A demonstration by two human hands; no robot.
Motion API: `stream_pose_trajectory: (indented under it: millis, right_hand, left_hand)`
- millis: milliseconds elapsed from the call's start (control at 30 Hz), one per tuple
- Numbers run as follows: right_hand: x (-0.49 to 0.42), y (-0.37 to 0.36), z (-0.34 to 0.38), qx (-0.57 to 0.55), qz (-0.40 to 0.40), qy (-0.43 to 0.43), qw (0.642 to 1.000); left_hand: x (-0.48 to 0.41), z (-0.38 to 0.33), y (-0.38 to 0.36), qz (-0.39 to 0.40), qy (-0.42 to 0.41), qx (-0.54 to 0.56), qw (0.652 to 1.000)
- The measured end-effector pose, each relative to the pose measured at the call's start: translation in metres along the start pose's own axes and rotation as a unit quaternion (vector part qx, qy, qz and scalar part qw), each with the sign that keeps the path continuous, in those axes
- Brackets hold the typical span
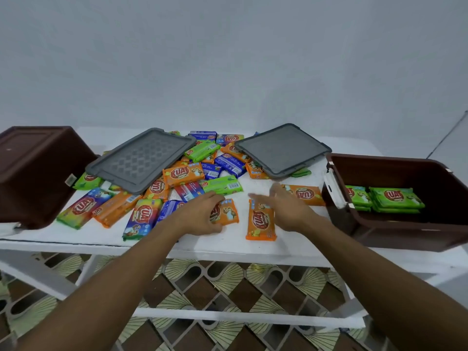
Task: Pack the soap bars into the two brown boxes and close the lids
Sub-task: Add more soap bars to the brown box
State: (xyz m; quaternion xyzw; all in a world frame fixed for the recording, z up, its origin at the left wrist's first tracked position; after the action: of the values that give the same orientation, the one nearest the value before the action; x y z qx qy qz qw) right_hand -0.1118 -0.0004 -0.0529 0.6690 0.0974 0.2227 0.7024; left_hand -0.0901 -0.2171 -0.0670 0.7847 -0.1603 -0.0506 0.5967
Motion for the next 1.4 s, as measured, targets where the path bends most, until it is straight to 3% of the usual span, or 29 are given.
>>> stream_pose_trajectory:
  millis: [100,233,333,500,667,833,1000,1133,1300,1400]
  right_hand:
    - [0.001,0.002,0.005,0.128,0.080,0.092,0.984]
    - [-0.008,0.017,0.008,0.171,0.083,0.131,0.973]
    - [-0.006,0.025,0.006,0.129,0.125,0.105,0.978]
    - [0.005,0.056,-0.011,0.112,0.044,0.131,0.984]
    - [0.034,0.107,-0.065,-0.064,-0.032,0.125,0.990]
    - [0.065,0.142,-0.138,-0.191,-0.105,0.092,0.972]
    - [0.092,0.136,-0.222,-0.291,-0.089,0.022,0.952]
    - [0.106,0.121,-0.263,-0.167,-0.020,0.012,0.986]
    - [0.117,0.092,-0.300,-0.089,0.084,-0.004,0.992]
    - [0.118,0.071,-0.305,-0.036,0.134,-0.003,0.990]
  left_hand:
    - [0.000,0.001,0.000,0.000,0.009,-0.004,1.000]
    - [-0.003,-0.001,0.001,-0.005,0.015,-0.009,1.000]
    - [-0.004,-0.003,0.005,-0.019,0.042,0.013,0.999]
    - [-0.016,-0.022,0.023,-0.039,0.046,0.075,0.995]
    - [-0.038,-0.064,0.047,-0.061,-0.034,0.112,0.991]
    - [-0.067,-0.117,0.070,-0.162,-0.099,0.131,0.973]
    - [-0.095,-0.177,0.086,-0.228,-0.125,0.132,0.957]
    - [-0.118,-0.231,0.096,-0.184,-0.189,0.156,0.952]
    - [-0.149,-0.308,0.077,-0.090,-0.229,0.054,0.968]
    - [-0.166,-0.336,0.040,0.025,-0.218,0.064,0.974]
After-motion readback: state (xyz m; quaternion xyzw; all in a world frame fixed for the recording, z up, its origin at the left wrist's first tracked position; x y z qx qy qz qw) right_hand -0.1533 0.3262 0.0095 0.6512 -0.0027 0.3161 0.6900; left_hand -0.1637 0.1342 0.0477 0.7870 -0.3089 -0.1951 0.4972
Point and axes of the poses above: each hand's wrist, its own x-axis away from the middle knuckle, its own y-axis out of the back of the hand, z = x × y, the point moved 4 cm from there along -x, towards the middle knuckle, and after that the axes turned 1 degree about -z, right-handed, at the moved point
